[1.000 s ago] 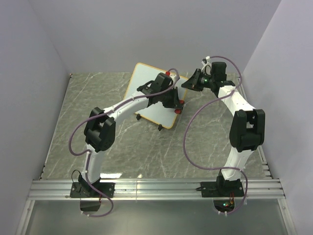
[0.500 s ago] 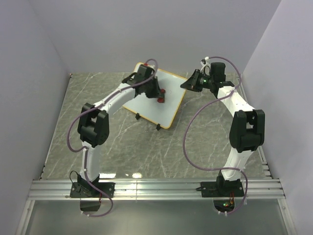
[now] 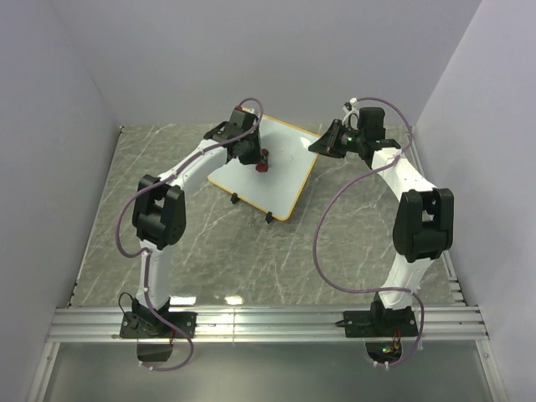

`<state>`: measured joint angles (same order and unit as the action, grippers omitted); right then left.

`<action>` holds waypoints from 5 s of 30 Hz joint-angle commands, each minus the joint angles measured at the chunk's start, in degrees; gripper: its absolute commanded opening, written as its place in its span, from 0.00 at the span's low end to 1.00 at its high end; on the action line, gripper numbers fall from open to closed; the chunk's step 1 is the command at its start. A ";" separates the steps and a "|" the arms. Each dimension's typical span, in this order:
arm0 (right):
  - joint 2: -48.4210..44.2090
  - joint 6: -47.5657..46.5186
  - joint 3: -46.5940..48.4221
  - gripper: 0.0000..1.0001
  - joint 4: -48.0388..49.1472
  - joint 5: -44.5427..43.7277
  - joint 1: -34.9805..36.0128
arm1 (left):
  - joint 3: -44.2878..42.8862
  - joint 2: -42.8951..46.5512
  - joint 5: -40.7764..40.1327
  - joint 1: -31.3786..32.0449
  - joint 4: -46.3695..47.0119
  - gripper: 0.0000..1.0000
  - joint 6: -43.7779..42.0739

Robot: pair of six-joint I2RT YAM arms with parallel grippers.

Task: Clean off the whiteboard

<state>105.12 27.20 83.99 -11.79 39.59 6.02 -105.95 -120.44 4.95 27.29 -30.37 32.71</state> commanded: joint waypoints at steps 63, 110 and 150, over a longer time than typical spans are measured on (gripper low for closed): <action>-1.06 -6.55 -2.16 0.00 -10.80 -5.67 7.51 | 7.83 -0.76 2.16 -0.22 -5.41 0.00 -2.74; -3.08 -8.48 -4.71 0.00 -12.38 -6.90 8.57 | 1.90 -2.78 12.54 -9.28 3.03 0.00 -3.79; -1.23 -8.57 -4.36 0.00 -12.38 -6.72 8.57 | 12.97 5.76 1.10 0.22 10.77 0.00 1.83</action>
<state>101.32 24.12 81.82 -16.12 33.58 11.05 -89.76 -114.19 1.21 22.31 -24.12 31.35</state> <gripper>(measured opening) 0.223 0.089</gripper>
